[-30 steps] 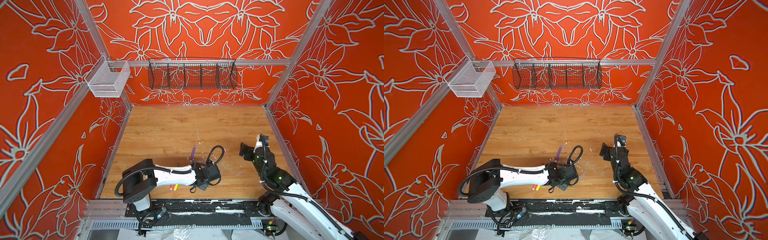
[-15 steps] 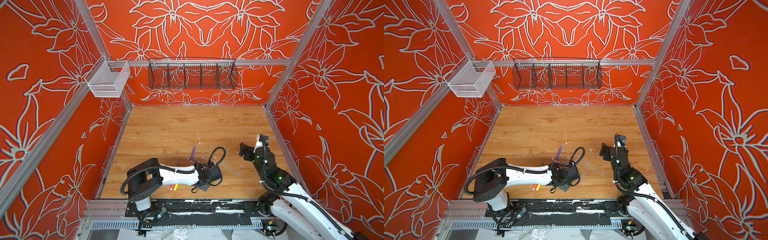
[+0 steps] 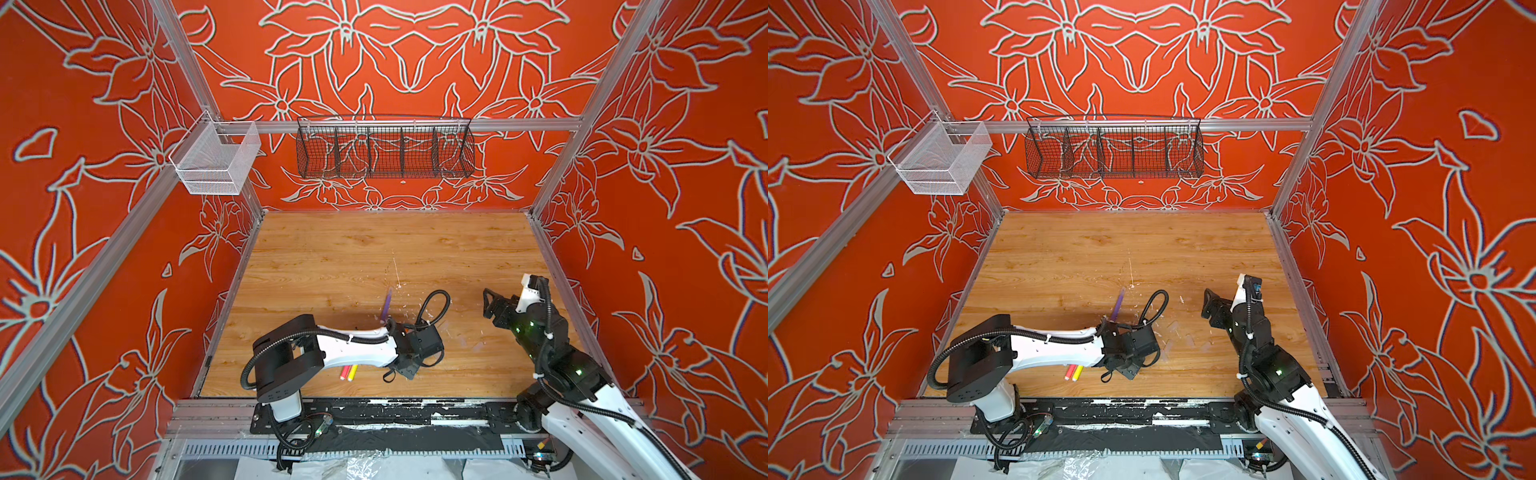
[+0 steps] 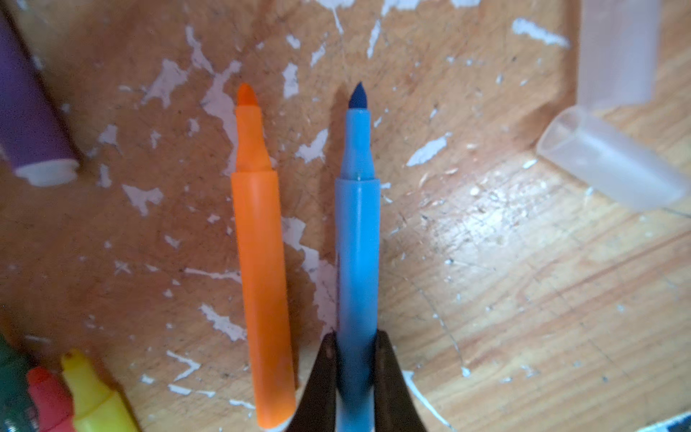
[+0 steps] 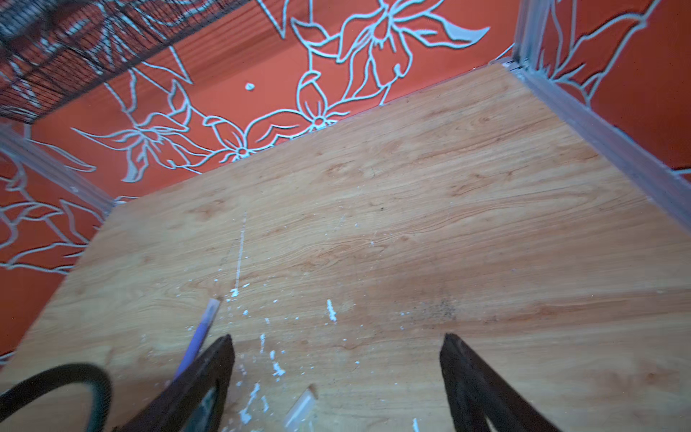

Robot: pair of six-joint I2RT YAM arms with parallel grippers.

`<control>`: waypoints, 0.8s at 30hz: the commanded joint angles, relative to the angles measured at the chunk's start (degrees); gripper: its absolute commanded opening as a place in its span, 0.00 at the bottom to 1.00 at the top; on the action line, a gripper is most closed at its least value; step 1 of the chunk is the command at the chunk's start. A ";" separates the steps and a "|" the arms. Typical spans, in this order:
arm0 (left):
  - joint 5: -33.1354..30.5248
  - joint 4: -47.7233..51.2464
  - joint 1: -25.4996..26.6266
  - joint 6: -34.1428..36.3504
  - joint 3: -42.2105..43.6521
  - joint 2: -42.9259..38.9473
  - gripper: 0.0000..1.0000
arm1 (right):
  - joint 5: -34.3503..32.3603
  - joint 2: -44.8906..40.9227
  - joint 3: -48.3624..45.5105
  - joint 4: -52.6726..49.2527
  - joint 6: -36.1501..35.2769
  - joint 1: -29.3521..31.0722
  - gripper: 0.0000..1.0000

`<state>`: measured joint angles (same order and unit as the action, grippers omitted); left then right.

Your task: Insert the pens into the pen caps

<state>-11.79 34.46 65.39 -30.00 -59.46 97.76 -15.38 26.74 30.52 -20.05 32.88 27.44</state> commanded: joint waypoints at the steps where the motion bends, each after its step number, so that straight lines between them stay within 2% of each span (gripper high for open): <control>1: -1.81 1.99 -1.25 1.52 -3.68 -6.21 0.03 | 8.19 -1.43 1.99 -0.50 4.79 -0.24 0.87; 5: -3.27 2.72 -2.88 0.79 -6.67 -11.43 0.00 | 15.15 0.44 2.08 2.47 8.00 -0.13 0.86; 6: -1.94 1.67 -3.65 0.39 -6.59 -12.55 0.00 | 16.69 1.48 2.04 3.43 8.75 -0.18 0.86; 8: 5.86 -3.14 -6.44 0.15 -5.32 -14.50 0.00 | 20.45 4.32 1.75 6.97 10.56 0.02 0.86; 10: 8.71 -5.94 -9.13 -0.63 -5.00 -14.72 0.00 | 23.73 7.38 1.70 10.57 12.26 0.10 0.86; 12: 8.73 -7.04 -11.66 0.57 -5.94 -13.21 0.00 | 26.80 10.12 2.42 13.14 13.95 0.22 0.86; 14: 5.94 -10.02 -13.82 2.34 -6.04 -11.29 0.00 | 30.18 12.20 2.08 17.24 15.90 0.37 0.86; 16: 4.55 -13.99 -15.95 2.96 -5.51 -10.12 0.00 | 31.98 13.28 0.85 21.15 18.01 0.56 0.85; 19: 7.70 -21.65 -18.32 5.78 -4.46 -9.69 0.00 | 32.76 14.92 -0.64 25.17 20.51 0.87 0.83; 22: 9.67 -25.58 -18.45 11.07 -3.91 -8.96 0.00 | 33.20 17.82 -1.76 29.58 22.15 1.52 0.80; 24: 10.83 -28.28 -18.45 11.48 -2.17 -8.64 0.00 | 33.24 20.10 -1.87 31.45 22.64 2.01 0.77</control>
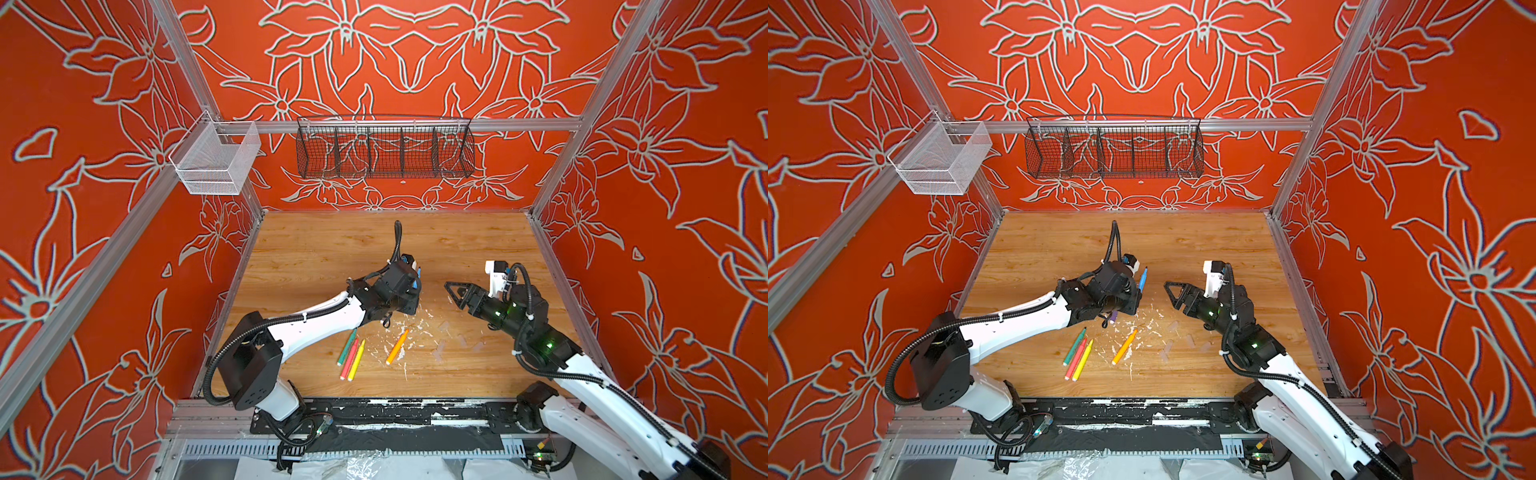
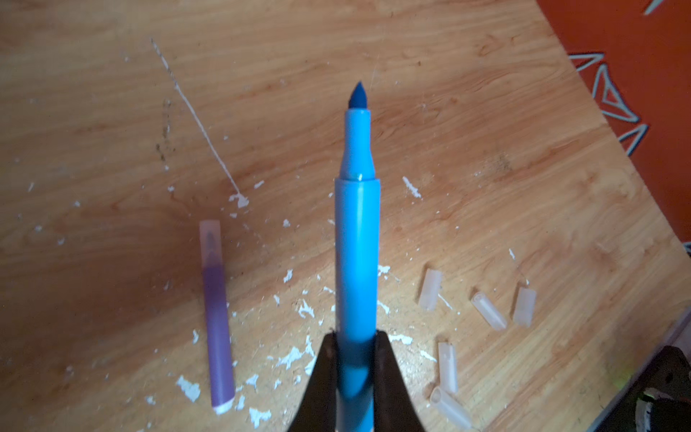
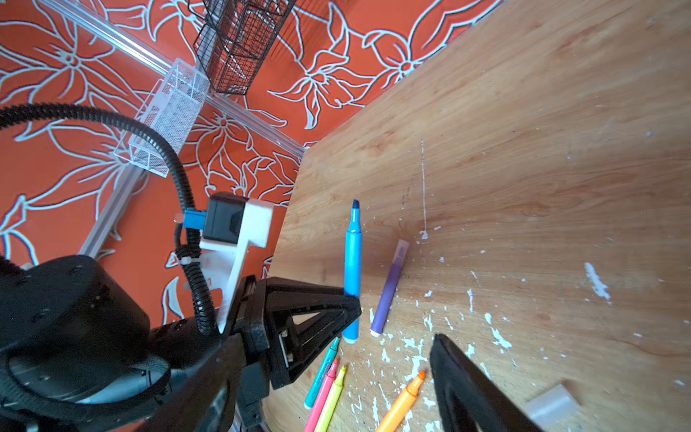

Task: Insert the pens into the pen caps
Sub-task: 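Lift the blue marker upright with the left gripper while the right gripper approaches it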

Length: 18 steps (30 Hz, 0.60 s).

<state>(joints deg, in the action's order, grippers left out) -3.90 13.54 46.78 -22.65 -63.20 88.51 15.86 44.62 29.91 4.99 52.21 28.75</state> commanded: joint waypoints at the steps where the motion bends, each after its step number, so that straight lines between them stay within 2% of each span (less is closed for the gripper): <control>1: 4.73 -8.61 0.15 4.73 2.02 0.96 0.00 | 1.63 3.33 -1.42 7.53 3.62 1.21 0.76; 2: 6.27 -8.95 0.27 5.89 2.03 1.24 0.00 | 0.95 4.37 -1.80 9.16 4.03 1.75 0.75; 5: 5.46 -9.90 1.46 8.69 3.00 0.96 0.00 | -1.95 7.16 -1.74 12.31 4.13 4.15 0.72; 8: 6.97 -12.38 1.59 8.06 5.24 -1.02 0.00 | -5.41 10.46 0.62 11.19 2.74 6.25 0.69; 18: 7.91 -15.46 2.83 9.97 10.93 -5.62 0.00 | -11.08 15.70 2.15 11.66 2.69 7.59 0.62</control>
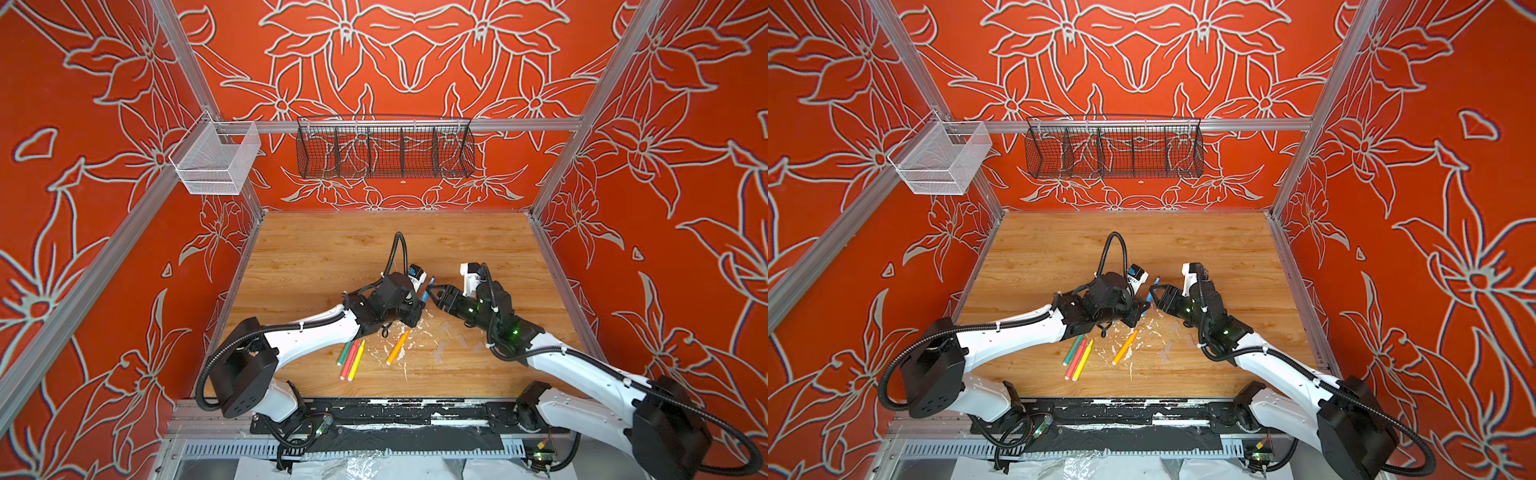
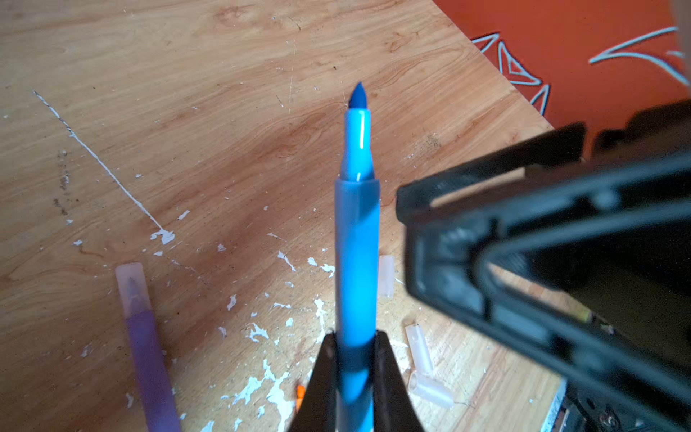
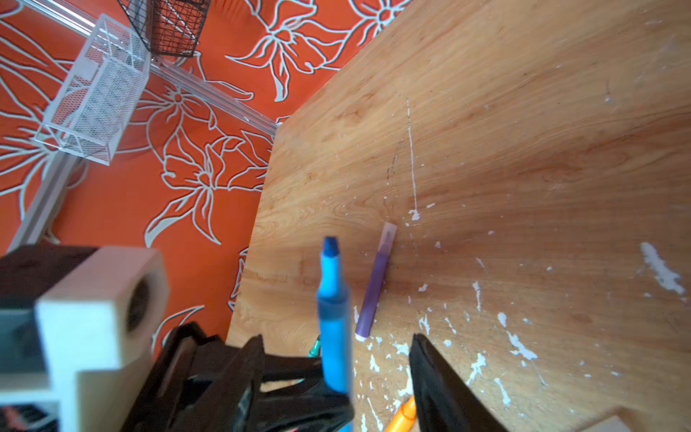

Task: Insert the pens into the pen caps
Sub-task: 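Lift the blue marker upright with the left gripper while the right gripper approaches it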

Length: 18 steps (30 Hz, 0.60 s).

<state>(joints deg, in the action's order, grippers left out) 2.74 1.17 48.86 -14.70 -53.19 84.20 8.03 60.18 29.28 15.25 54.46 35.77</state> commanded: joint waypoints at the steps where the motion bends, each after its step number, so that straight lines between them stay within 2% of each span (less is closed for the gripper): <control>1: 1.62 -3.09 0.95 2.36 0.76 -0.96 0.00 | -3.39 0.39 3.04 1.41 0.18 0.62 0.60; 5: 2.37 -3.07 1.15 3.18 0.49 -0.04 0.00 | -3.48 1.97 5.01 0.27 -0.58 0.88 0.50; 14: 0.87 -3.08 1.14 4.06 1.01 -1.03 0.00 | -2.83 2.71 5.46 -0.94 -0.14 1.85 0.47; 18: 0.95 -3.28 1.15 3.81 1.12 -0.91 0.00 | -3.70 0.72 4.43 -2.49 0.02 1.94 0.38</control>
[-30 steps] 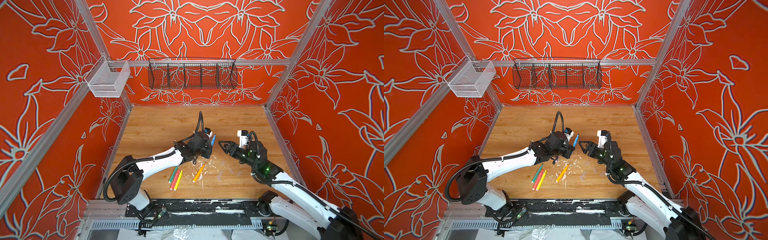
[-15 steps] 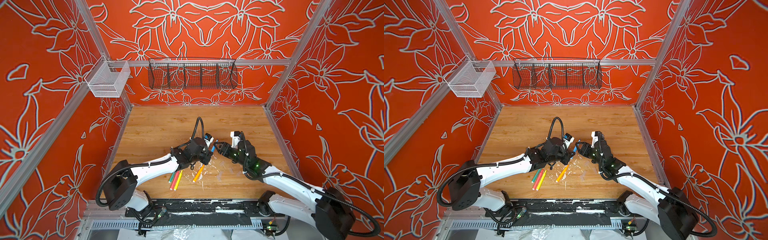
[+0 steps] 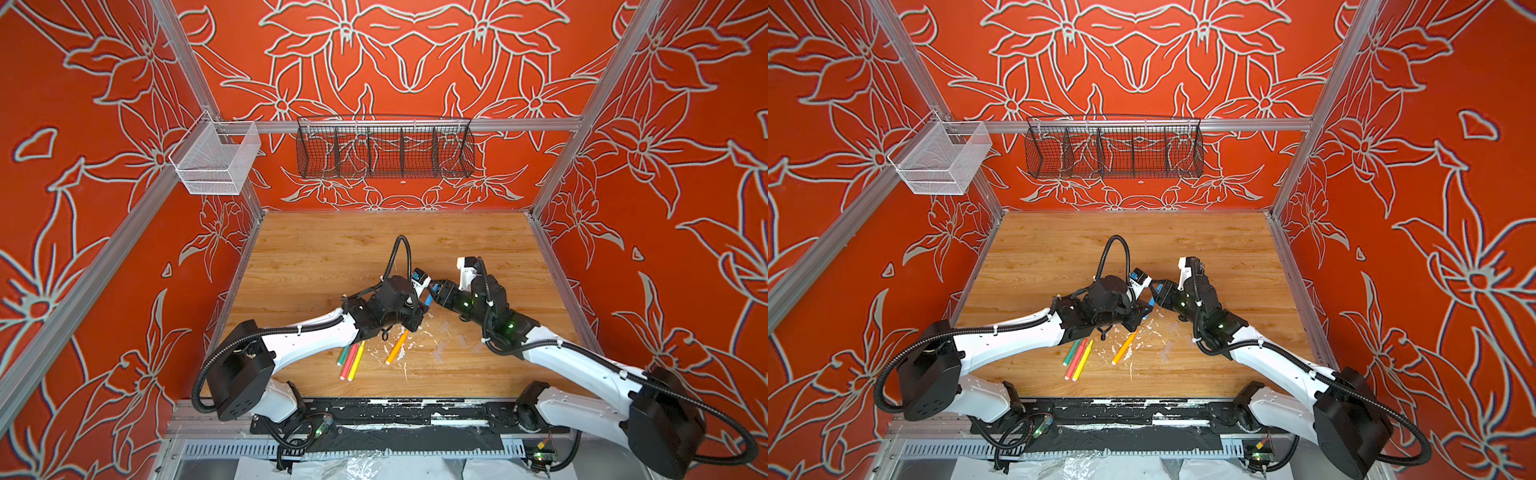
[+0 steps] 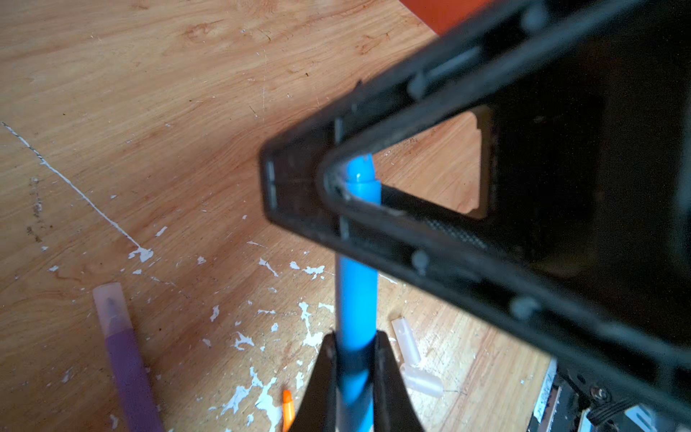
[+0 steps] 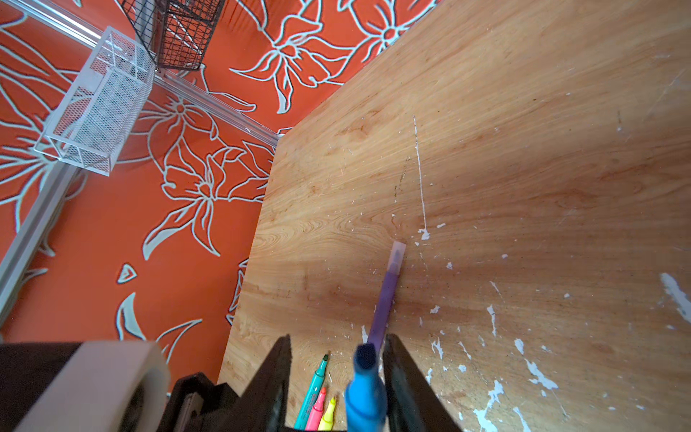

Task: Insert the pens into the pen caps
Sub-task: 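Lift the blue marker upright with the left gripper while the right gripper approaches it, then hold the blue marker upright with the left gripper while the right gripper withdraws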

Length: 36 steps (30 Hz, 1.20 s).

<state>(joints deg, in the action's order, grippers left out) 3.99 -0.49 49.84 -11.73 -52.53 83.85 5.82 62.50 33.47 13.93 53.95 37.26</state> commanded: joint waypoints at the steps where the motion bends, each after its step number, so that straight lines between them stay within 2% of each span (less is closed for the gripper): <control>1: -0.30 -1.70 0.17 0.84 0.52 -0.57 0.00 | -1.62 -2.19 -0.11 -1.35 0.62 0.56 0.36; 20: 2.00 -4.41 0.17 1.71 2.59 -4.01 0.00 | -1.35 0.50 0.50 -1.10 0.95 2.20 0.33; 27: 2.89 -5.22 0.15 1.43 2.97 -3.89 0.00 | -0.12 2.98 0.20 1.89 1.06 2.21 0.10; 28: 2.78 -5.42 0.16 1.51 3.12 -3.83 0.04 | -0.19 2.75 -0.13 2.14 1.23 2.26 0.08; 31: 2.59 -6.19 0.12 1.38 3.49 -3.35 0.26 | -1.02 0.70 -0.84 2.14 2.13 2.52 0.06; 32: 2.67 -6.19 0.23 1.28 3.42 -3.19 0.31 | -1.49 -0.26 -1.27 2.30 2.57 2.93 0.05; 36: 3.11 -6.39 0.09 1.11 3.37 -3.07 0.35 | -4.06 -3.32 -2.36 2.69 3.07 6.20 0.04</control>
<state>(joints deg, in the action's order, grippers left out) 6.13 -5.04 49.89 -11.16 -49.32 81.14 4.23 61.54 32.21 14.68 55.57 41.41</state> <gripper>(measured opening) 0.352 0.178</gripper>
